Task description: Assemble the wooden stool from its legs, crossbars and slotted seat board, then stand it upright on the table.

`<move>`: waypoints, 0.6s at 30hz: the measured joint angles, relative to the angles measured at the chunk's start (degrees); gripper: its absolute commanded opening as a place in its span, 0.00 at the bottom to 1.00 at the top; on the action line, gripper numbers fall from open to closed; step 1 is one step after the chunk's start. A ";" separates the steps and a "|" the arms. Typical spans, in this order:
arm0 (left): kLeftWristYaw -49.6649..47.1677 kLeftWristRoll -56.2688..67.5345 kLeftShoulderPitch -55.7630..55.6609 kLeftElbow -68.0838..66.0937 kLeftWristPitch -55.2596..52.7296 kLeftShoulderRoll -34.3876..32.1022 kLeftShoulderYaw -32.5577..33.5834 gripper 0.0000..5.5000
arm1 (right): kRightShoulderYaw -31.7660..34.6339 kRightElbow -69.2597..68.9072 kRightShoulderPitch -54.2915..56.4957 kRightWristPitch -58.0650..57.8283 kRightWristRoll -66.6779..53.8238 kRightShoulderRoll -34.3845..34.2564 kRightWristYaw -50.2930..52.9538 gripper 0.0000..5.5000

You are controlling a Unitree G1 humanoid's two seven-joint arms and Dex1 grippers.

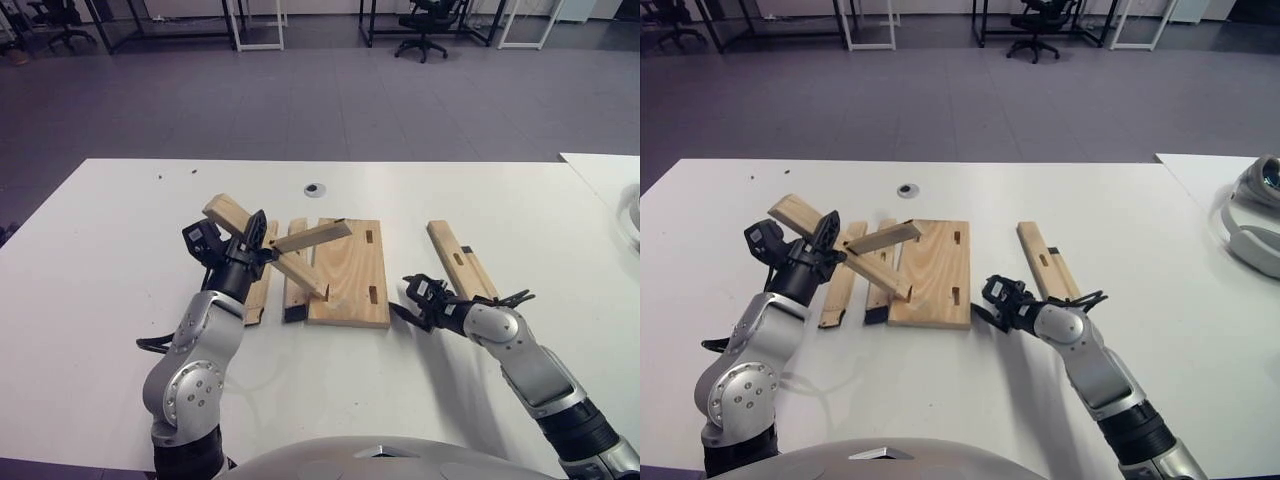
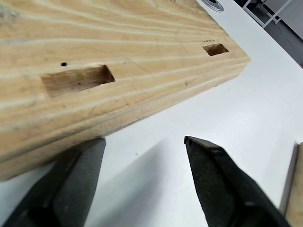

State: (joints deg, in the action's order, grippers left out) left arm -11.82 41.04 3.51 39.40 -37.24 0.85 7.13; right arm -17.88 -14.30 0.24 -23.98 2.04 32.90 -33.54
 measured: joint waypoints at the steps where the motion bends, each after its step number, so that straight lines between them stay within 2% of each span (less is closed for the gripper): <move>1: -0.35 -0.08 0.13 1.01 -1.01 -0.57 -0.04 0.18 | -0.21 -0.23 -0.09 -0.26 -0.04 -0.49 -0.08 0.57; 4: -0.53 -1.90 1.33 3.06 -2.01 -3.03 -1.25 0.18 | -0.38 -1.32 -0.59 -1.90 -1.68 -2.37 -0.88 0.57; 9: 0.09 -9.39 1.52 5.04 -1.71 -7.45 -7.20 0.18 | 0.54 -3.46 -0.91 -3.40 -4.22 -5.43 -1.23 0.57; 13: 2.95 -21.52 -2.58 -2.08 4.05 -12.33 -17.55 0.19 | 0.75 -5.84 -0.37 -1.76 -6.97 -7.02 -3.07 0.57; 16: 3.66 -26.04 -3.85 -4.36 7.66 -12.59 -21.27 0.19 | 3.08 -5.08 -0.36 -1.15 -7.02 -5.97 -3.25 0.57; 18: 4.25 -26.01 -4.51 -5.15 8.96 -11.80 -20.80 0.19 | 4.68 -4.34 -0.36 -0.68 -6.98 -5.39 -2.80 0.57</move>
State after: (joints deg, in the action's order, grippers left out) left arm -7.57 15.03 -1.00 34.25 -28.28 -10.95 -13.68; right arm -13.20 -18.64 -0.12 -24.66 -4.94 27.51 -36.34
